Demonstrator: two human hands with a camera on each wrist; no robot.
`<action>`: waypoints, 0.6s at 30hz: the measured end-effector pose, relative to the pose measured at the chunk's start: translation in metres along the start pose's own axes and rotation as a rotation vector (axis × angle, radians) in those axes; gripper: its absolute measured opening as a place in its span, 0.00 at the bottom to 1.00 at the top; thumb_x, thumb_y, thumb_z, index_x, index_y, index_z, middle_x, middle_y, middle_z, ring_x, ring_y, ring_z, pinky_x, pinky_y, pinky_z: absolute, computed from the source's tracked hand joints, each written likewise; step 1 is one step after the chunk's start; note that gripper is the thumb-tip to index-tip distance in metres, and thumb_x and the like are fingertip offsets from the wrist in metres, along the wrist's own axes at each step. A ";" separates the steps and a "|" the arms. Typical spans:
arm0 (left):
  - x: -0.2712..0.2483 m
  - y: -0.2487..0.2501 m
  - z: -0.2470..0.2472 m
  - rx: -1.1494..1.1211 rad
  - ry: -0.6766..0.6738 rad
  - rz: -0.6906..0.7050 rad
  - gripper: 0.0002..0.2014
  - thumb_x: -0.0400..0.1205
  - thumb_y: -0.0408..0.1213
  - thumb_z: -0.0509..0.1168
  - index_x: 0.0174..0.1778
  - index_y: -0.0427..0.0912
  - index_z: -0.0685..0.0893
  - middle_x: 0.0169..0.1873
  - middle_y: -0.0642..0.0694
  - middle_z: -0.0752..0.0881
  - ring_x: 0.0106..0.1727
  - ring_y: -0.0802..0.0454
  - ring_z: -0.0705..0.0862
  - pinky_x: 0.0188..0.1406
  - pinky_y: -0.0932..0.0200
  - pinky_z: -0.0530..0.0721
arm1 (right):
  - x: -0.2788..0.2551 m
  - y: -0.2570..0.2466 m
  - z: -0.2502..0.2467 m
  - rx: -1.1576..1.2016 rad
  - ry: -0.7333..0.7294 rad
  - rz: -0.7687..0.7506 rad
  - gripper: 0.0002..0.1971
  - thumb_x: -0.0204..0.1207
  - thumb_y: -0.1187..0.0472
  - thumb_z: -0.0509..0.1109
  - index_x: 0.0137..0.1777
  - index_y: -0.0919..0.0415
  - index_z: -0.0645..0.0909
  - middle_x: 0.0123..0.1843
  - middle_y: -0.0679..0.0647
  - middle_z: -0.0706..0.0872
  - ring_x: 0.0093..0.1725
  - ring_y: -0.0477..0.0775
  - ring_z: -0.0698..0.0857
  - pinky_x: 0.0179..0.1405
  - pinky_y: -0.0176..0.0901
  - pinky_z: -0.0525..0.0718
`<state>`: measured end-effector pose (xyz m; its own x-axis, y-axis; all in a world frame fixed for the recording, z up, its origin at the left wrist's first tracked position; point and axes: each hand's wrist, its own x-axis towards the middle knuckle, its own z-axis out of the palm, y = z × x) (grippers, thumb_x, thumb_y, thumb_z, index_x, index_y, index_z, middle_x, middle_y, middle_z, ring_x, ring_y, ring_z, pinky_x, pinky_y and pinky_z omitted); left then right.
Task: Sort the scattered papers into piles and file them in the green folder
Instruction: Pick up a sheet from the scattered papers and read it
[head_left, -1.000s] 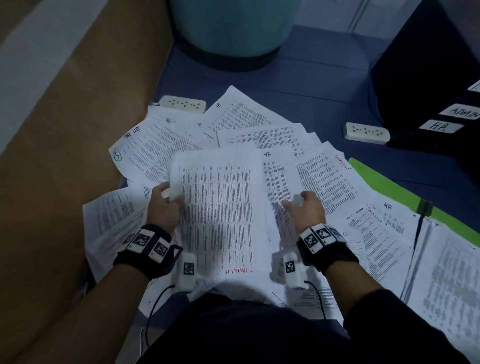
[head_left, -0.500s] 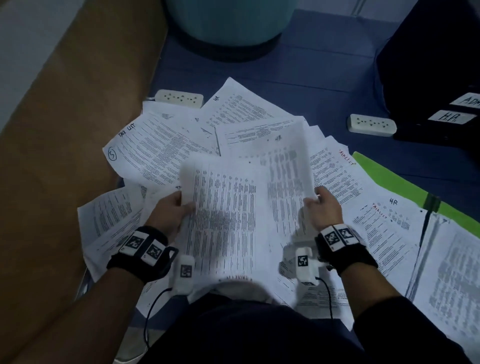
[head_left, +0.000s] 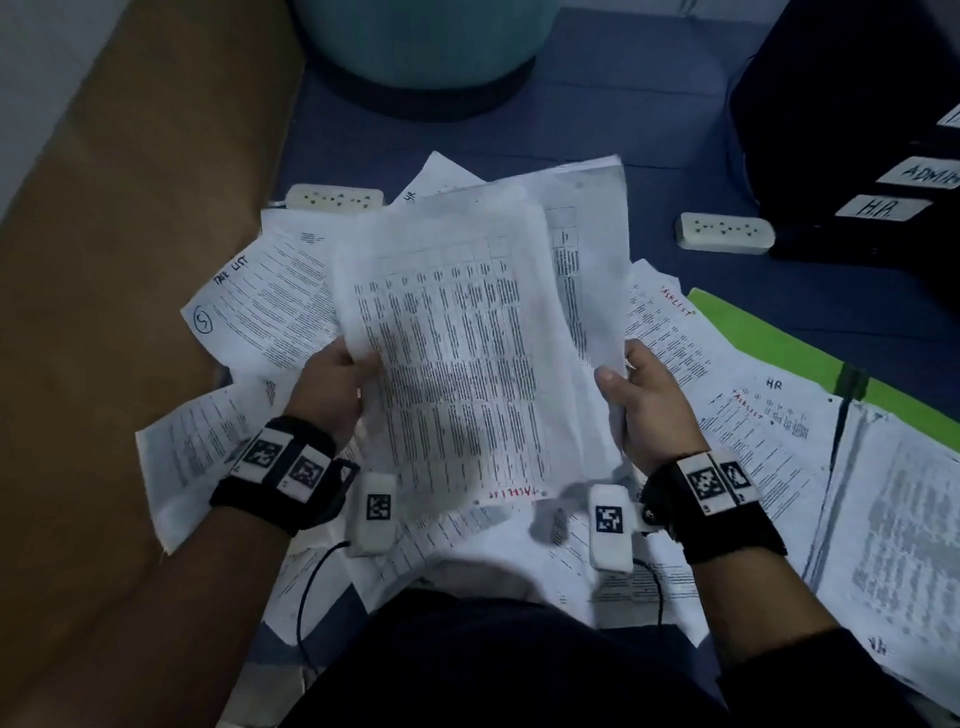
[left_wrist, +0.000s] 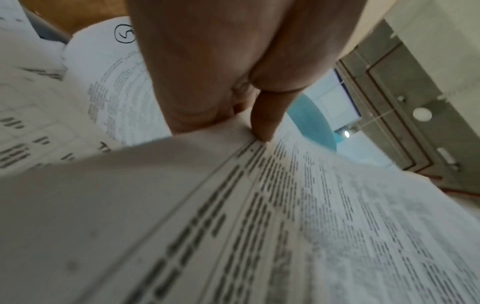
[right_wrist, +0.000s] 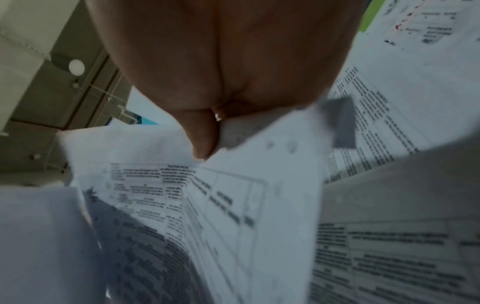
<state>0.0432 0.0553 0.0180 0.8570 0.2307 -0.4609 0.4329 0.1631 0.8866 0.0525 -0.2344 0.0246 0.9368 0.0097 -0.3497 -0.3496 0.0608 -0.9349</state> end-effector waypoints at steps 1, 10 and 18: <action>-0.002 -0.002 0.003 0.010 -0.002 -0.008 0.11 0.86 0.29 0.58 0.45 0.46 0.84 0.33 0.54 0.90 0.37 0.55 0.88 0.36 0.56 0.85 | -0.001 0.001 0.000 0.050 -0.004 0.011 0.12 0.72 0.63 0.65 0.54 0.53 0.83 0.47 0.65 0.85 0.41 0.66 0.72 0.43 0.59 0.68; -0.002 0.008 0.038 0.064 -0.047 0.042 0.13 0.72 0.41 0.64 0.52 0.55 0.84 0.55 0.45 0.88 0.59 0.42 0.86 0.60 0.35 0.81 | -0.005 -0.004 -0.010 0.126 0.038 -0.030 0.12 0.81 0.75 0.59 0.51 0.58 0.79 0.43 0.57 0.90 0.39 0.57 0.88 0.44 0.53 0.85; 0.012 0.019 0.068 0.127 -0.087 0.089 0.14 0.82 0.26 0.62 0.63 0.41 0.76 0.52 0.43 0.86 0.53 0.46 0.85 0.53 0.47 0.85 | -0.007 -0.008 -0.031 0.216 -0.047 0.021 0.20 0.78 0.81 0.54 0.55 0.58 0.80 0.43 0.53 0.92 0.40 0.50 0.89 0.38 0.41 0.88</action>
<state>0.0805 -0.0038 0.0322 0.9119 0.1542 -0.3804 0.3817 0.0221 0.9240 0.0480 -0.2654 0.0324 0.9305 0.0594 -0.3615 -0.3634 0.2729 -0.8907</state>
